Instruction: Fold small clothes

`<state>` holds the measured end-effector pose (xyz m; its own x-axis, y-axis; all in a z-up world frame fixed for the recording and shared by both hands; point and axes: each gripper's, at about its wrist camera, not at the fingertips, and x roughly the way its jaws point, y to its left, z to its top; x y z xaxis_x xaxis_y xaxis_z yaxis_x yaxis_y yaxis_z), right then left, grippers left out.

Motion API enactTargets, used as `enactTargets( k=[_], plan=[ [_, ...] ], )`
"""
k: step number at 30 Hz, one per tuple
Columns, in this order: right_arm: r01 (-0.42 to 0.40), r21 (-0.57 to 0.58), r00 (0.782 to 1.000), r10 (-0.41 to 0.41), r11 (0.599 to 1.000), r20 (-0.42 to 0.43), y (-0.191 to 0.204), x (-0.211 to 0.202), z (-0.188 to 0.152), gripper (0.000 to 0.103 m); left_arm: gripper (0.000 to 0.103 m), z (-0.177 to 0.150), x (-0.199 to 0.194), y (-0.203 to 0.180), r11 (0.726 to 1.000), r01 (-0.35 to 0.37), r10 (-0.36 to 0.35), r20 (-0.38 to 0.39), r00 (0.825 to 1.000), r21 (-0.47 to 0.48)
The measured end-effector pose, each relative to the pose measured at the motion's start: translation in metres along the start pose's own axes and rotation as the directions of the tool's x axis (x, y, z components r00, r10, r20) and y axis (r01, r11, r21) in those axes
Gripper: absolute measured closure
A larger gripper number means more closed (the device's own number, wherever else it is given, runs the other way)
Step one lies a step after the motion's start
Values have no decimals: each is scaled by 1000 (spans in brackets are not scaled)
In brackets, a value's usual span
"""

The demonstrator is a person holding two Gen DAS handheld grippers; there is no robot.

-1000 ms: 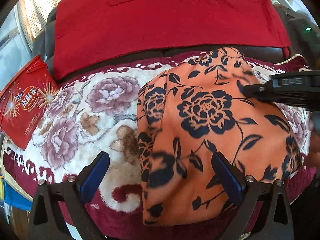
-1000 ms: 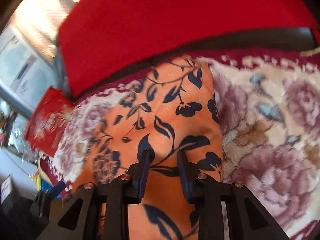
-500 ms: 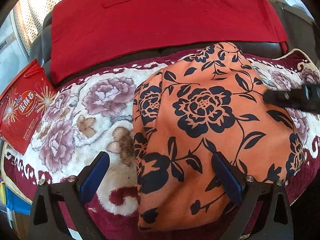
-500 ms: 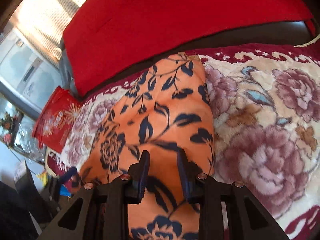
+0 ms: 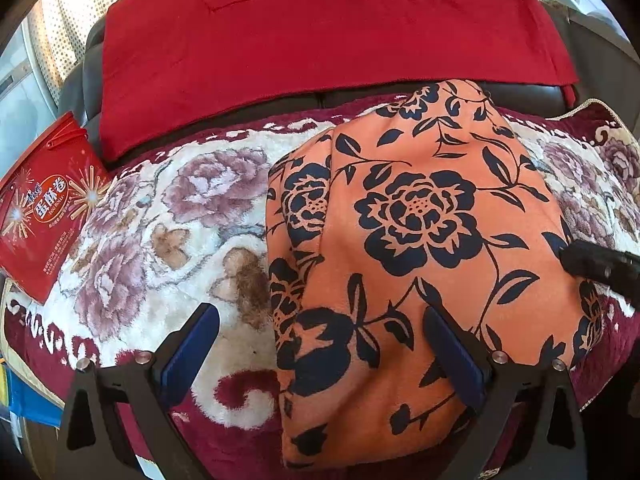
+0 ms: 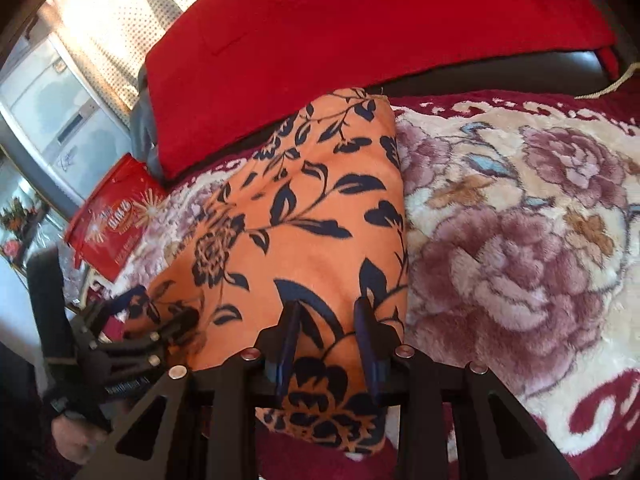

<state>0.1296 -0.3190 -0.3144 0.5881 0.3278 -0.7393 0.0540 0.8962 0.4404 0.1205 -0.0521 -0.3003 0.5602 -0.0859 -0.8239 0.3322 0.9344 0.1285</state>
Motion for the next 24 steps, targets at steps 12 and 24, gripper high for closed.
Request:
enactTargets(
  k=[12, 24],
  plan=[
    [16, -10, 999, -15, 1000, 45, -3, -3, -16, 70, 1, 0, 6, 4, 999, 21, -22, -36, 999, -37],
    [12, 50, 996, -17, 999, 87, -4, -5, -20, 70, 1, 22, 16, 41, 979, 17, -35, -86, 996, -204]
  ],
)
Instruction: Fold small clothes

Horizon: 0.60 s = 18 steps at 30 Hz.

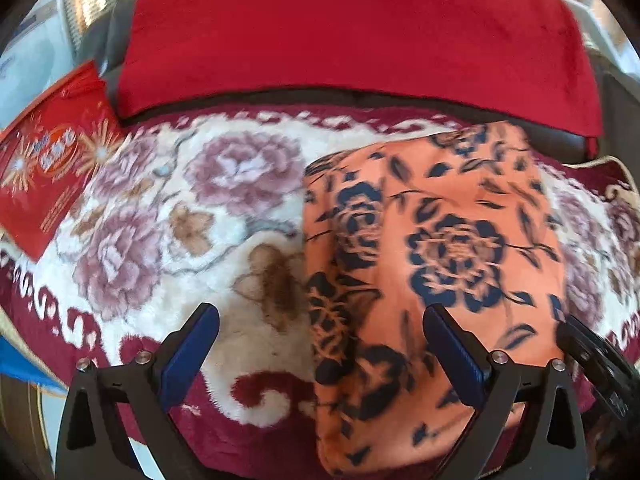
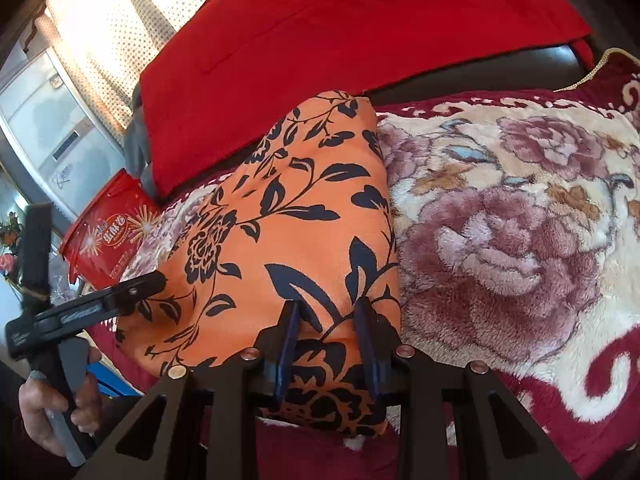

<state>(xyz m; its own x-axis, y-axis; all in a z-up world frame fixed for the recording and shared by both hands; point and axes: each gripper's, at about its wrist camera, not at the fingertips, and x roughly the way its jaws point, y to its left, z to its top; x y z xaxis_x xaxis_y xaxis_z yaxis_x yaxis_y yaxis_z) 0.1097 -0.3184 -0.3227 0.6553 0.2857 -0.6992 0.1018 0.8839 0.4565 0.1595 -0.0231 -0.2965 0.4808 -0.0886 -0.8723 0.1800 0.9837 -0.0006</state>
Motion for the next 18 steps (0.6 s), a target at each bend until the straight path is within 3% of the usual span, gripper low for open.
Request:
enactTargets(
  k=[3, 6, 9, 12, 14, 18],
  plan=[
    [-14, 1, 1000, 14, 1000, 6, -2, 0, -1, 70, 1, -2, 22, 3, 1000, -11, 10, -56, 998, -26],
    [-19, 2, 1000, 19, 1000, 2, -3, -1, -1, 70, 0, -7, 46, 6, 996, 27, -37, -121, 992, -86],
    [-20, -3, 1000, 20, 1000, -9, -4, -1, 2, 70, 0, -1, 45, 8, 994, 20, -35, -144, 989, -105],
    [-32, 13, 999, 32, 999, -41, -5, -6, 9, 70, 0, 7, 30, 6, 998, -4, -4, -123, 992, -65],
    [-47, 42, 998, 50, 998, -49, -7, -10, 12, 70, 0, 11, 15, 11, 997, 14, -21, -83, 996, -78],
    [-47, 59, 999, 49, 997, -18, -9, -21, 15, 70, 0, 14, -7, 19, 995, 21, -23, -18, 1000, -94]
  ],
)
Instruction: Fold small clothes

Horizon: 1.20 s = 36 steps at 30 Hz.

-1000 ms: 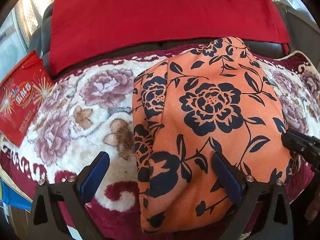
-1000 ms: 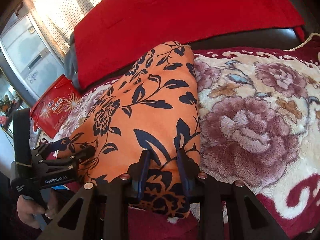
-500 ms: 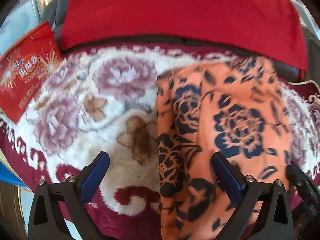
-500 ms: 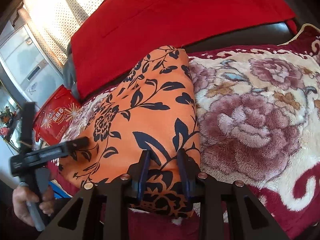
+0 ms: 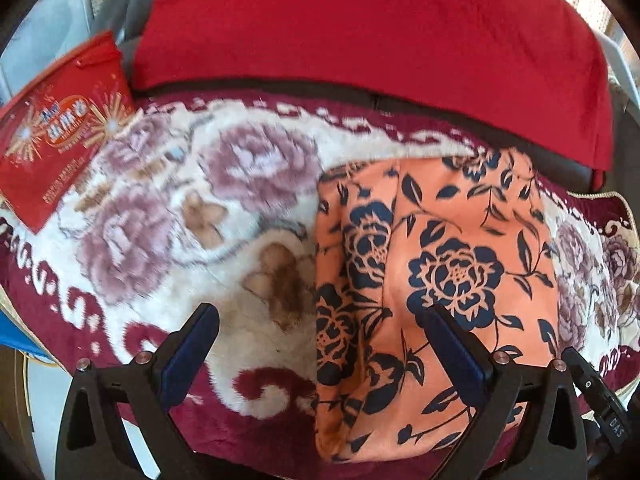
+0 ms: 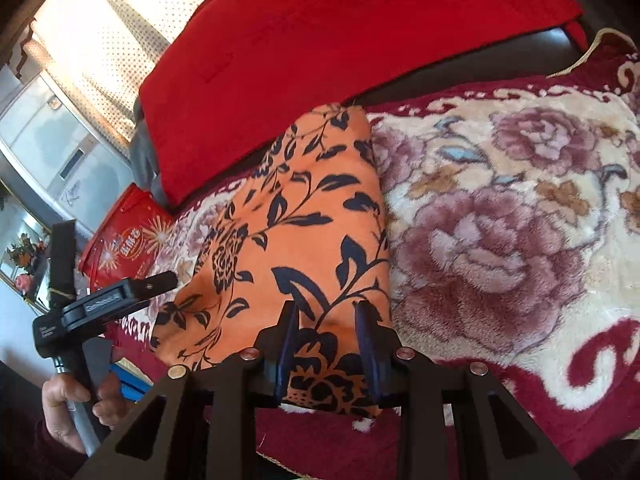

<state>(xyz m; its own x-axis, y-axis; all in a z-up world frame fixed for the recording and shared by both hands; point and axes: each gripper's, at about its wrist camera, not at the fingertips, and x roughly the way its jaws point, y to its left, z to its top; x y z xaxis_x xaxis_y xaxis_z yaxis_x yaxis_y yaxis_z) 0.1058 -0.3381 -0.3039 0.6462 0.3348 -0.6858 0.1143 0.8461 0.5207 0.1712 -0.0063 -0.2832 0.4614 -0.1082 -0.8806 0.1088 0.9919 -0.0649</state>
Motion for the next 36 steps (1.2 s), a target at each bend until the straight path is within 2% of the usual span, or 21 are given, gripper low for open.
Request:
enactTargets(
  k=[2, 3, 4, 5, 6, 8, 11, 14, 16, 19, 23, 24, 27, 30, 33, 36],
  plan=[
    [16, -14, 1000, -16, 1000, -5, -2, 4, -3, 70, 0, 0, 5, -1, 1000, -14, 14, -7, 1000, 9],
    [33, -14, 999, -33, 999, -36, -5, 14, -7, 64, 0, -4, 10, -3, 1000, -18, 18, -33, 999, 9],
    [40, -8, 998, -40, 999, -50, -9, 19, -8, 44, 0, -10, 22, -2, 1000, -10, 10, -87, 996, 7],
    [39, 13, 997, -38, 999, -67, -14, 23, -10, 35, 0, -13, 36, -2, 1000, 5, -4, -139, 990, 6],
    [13, 70, 996, -7, 997, -84, -24, 25, -10, 32, 0, -18, 47, -3, 1000, 17, -16, -183, 983, 3],
    [-33, 130, 995, 45, 991, -94, -34, 23, -6, 32, 0, -21, 50, -2, 999, 49, -51, -180, 982, -15],
    [-14, 76, 999, 17, 997, -47, -34, 10, 5, 32, 0, -12, 39, 3, 997, 76, -80, -150, 986, -29],
    [-56, 71, 998, 57, 996, -5, -32, 1, 18, 32, 0, 2, 26, 10, 992, 120, -124, -100, 987, -45],
    [-55, 66, 999, 55, 996, 0, -29, 3, 32, 32, 0, 9, 26, 12, 991, 124, -128, -91, 988, -47],
    [-42, 28, 999, 42, 999, 16, -17, 13, 56, 32, 0, 22, 25, 7, 997, 73, -73, -63, 995, -6],
    [-39, -59, 998, 42, 998, 43, 9, 33, 96, 42, 0, 32, 26, -2, 997, -35, 36, -11, 999, 65],
    [-34, -73, 999, 37, 997, 33, 15, 42, 106, 45, 0, 34, 24, -3, 996, -48, 48, 3, 999, 71],
    [-9, -92, 1000, 8, 996, -4, 29, 74, 129, 45, 0, 36, 13, -3, 991, -98, 93, 63, 994, 94],
    [58, -92, 994, -65, 994, -84, 30, 113, 139, 45, 0, 35, -2, -2, 980, -160, 144, 132, 981, 118],
    [109, -53, 979, -116, 993, -166, 20, 144, 135, 45, 0, 36, -12, -2, 975, -178, 155, 168, 973, 129],
    [114, -97, 983, -127, 989, -136, 27, 136, 133, 45, 0, 35, -24, 0, 974, -185, 156, 204, 966, 128]
  ],
)
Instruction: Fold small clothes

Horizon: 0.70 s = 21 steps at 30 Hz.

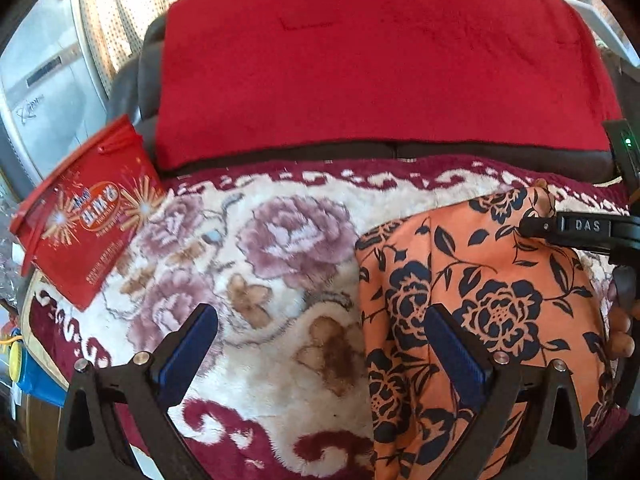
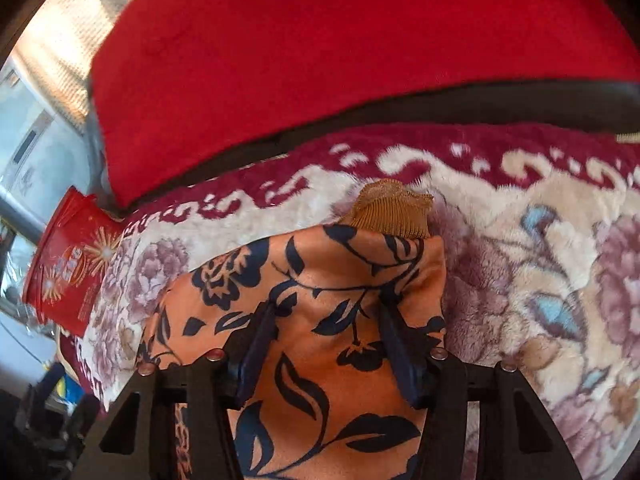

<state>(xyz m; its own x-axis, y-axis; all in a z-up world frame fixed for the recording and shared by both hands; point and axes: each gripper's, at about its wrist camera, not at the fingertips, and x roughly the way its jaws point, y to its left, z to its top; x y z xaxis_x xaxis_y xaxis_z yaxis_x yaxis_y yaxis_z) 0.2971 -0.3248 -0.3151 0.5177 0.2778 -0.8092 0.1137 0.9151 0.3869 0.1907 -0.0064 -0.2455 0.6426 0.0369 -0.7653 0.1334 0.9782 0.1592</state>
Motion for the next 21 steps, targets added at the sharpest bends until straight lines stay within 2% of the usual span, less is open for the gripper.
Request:
enactTargets(
  k=[5, 9, 11, 14, 17, 21],
  plan=[
    [-33, -26, 998, 34, 999, 44, 3, -36, -16, 45, 0, 2, -25, 3, 1000, 0, 1, 65, 998, -11],
    [-94, -26, 993, 95, 995, 67, 6, -68, -36, 45, 0, 2, -46, 6, 1000, 6, -4, 110, 994, -21],
    [-88, -57, 992, 92, 994, 82, 14, -81, -43, 45, 0, 2, -54, 10, 999, 19, -15, 116, 993, -34],
    [-26, -81, 994, 35, 996, 108, 31, -96, -52, 45, 0, 0, -59, 14, 998, 9, -2, 103, 995, -67],
    [105, -106, 989, -93, 989, 113, 46, -101, -57, 45, 0, -6, -57, 15, 997, -26, 32, 85, 996, -75],
    [279, -192, 948, -237, 941, 214, 74, -123, -63, 45, 0, -12, -60, 20, 994, -58, 65, 76, 995, -92]
  ],
)
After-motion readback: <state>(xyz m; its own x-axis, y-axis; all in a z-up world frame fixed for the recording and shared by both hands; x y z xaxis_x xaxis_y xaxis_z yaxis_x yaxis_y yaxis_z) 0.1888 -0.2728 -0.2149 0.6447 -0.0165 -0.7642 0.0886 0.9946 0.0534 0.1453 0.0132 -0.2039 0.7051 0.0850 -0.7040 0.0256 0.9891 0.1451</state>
